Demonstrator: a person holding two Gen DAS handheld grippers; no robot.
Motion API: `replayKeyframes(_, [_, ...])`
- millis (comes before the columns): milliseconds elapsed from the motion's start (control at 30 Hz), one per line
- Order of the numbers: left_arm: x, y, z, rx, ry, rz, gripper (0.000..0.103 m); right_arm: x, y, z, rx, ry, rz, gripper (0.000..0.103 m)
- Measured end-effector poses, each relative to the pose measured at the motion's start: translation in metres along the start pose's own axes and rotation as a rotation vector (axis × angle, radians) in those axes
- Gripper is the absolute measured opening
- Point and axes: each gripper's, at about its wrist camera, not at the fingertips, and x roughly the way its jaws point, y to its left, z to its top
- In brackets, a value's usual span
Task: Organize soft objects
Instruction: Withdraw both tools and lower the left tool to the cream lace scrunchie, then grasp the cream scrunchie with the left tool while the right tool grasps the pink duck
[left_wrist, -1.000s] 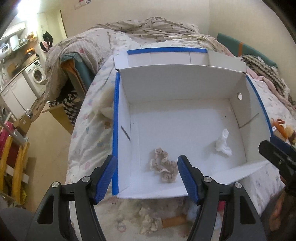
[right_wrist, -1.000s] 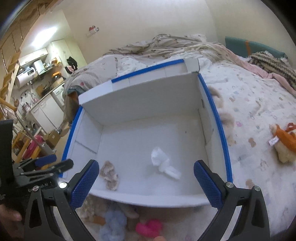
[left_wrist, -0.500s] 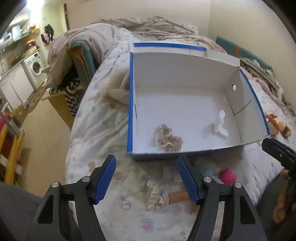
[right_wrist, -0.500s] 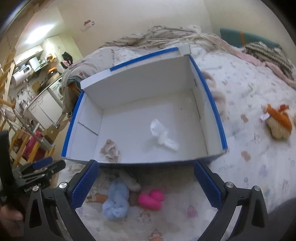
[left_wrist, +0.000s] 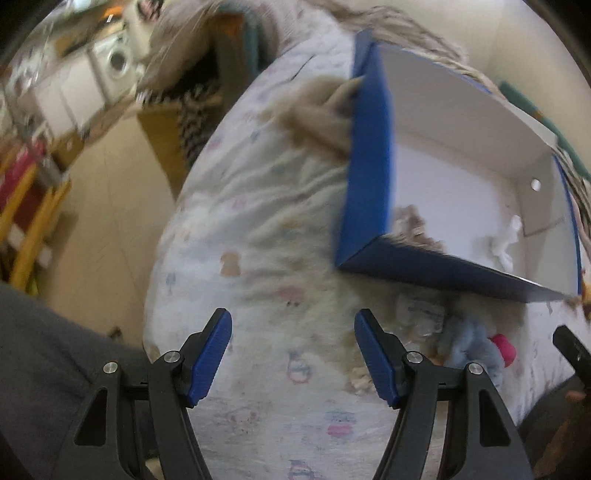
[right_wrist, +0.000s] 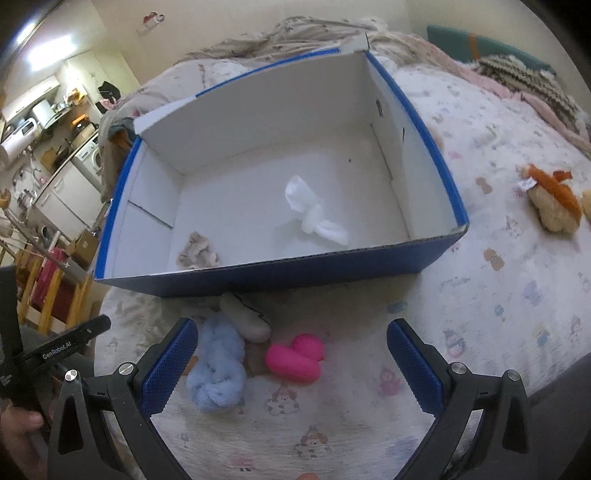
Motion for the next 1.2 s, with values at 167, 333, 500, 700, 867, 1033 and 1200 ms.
replayKeyframes(167, [0.024,0.005,0.0,-0.053,0.11,-0.063,0.066,0.009,-0.013,0.0,0.062,0.033,0.005,0.103])
replayKeyframes(333, [0.035,-0.022,-0.001,0.013,0.145,-0.131,0.066,0.011,-0.017,-0.001,0.089,0.045,0.007,0.103])
replayKeyframes(500, [0.052,-0.05,-0.008,0.094,0.209,-0.157,0.048,0.016,-0.019,-0.001,0.094,0.059,-0.009,0.103])
replayKeyframes(700, [0.072,-0.047,-0.013,0.052,0.28,-0.17,0.023,0.02,-0.02,0.0,0.103,0.069,-0.015,0.103])
replayKeyframes(867, [0.066,-0.041,-0.01,0.02,0.278,-0.231,0.013,0.026,-0.022,0.0,0.109,0.086,-0.047,0.103])
replayKeyframes(1033, [0.047,-0.04,-0.005,0.053,0.178,-0.141,0.013,0.029,-0.035,-0.001,0.172,0.103,-0.026,0.103])
replayKeyframes(1200, [0.04,-0.028,0.003,0.034,0.124,-0.084,0.013,0.044,-0.041,-0.003,0.205,0.168,-0.027,0.103])
